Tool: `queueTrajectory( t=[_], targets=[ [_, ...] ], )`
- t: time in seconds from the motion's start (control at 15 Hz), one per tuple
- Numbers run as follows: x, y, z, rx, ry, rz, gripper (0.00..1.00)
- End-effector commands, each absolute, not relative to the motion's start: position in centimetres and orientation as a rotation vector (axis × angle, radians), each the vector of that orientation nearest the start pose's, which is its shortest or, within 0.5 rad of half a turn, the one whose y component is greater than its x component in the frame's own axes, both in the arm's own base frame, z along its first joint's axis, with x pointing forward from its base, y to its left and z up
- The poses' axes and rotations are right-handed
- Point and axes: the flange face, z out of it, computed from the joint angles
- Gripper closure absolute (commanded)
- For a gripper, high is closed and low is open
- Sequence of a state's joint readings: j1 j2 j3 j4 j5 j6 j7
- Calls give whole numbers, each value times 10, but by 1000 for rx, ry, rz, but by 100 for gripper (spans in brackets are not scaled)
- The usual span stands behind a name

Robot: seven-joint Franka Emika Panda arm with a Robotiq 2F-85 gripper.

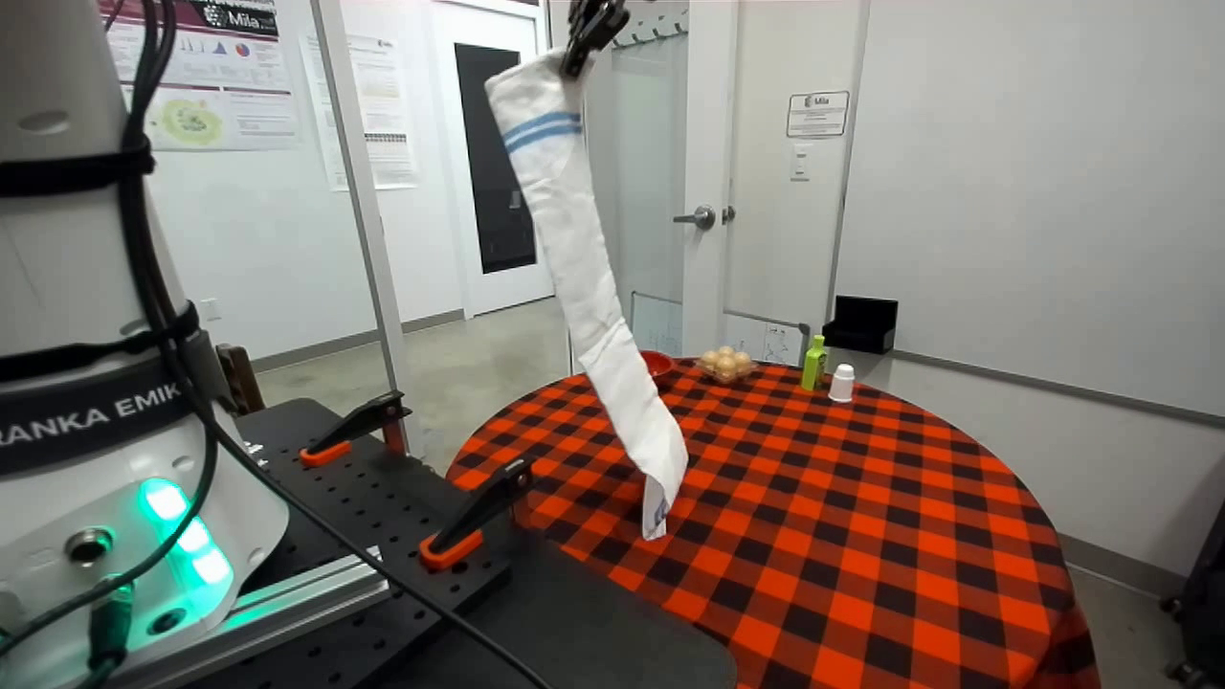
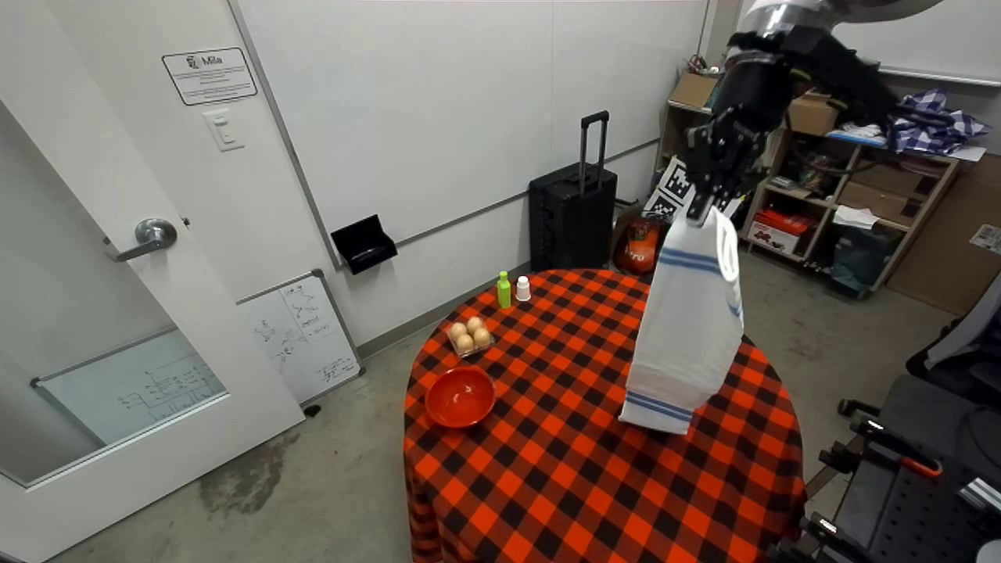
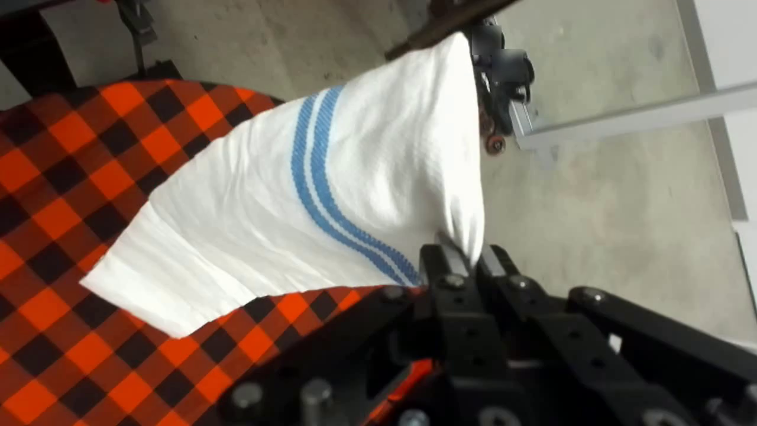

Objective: Pick up the white and blue towel, set the towel down and fold it three times over

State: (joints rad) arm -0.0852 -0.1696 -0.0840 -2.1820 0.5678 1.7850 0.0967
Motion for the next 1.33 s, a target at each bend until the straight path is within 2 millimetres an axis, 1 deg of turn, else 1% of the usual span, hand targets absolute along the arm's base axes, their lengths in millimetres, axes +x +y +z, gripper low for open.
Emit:
queueTrajectory(
  t=[0.0,0.13,0.2,0.27,0.47,0.67,0.8,0.93,1.07,1.27],
  targets=[
    [504,47,403,-2552,329,397,99],
    [518,99,372,-2565,195,460,99],
    [523,121,358,-2570,135,481,99],
    [527,137,346,-2575,86,503,99],
    [539,177,314,-2565,-26,573,99],
    [550,205,290,-2541,-100,617,99],
    [557,216,277,-2530,-136,630,99],
    [562,217,262,-2533,-157,649,99],
    [566,210,248,-2539,-150,665,99],
    [569,193,228,-2555,-123,683,99]
  ],
)
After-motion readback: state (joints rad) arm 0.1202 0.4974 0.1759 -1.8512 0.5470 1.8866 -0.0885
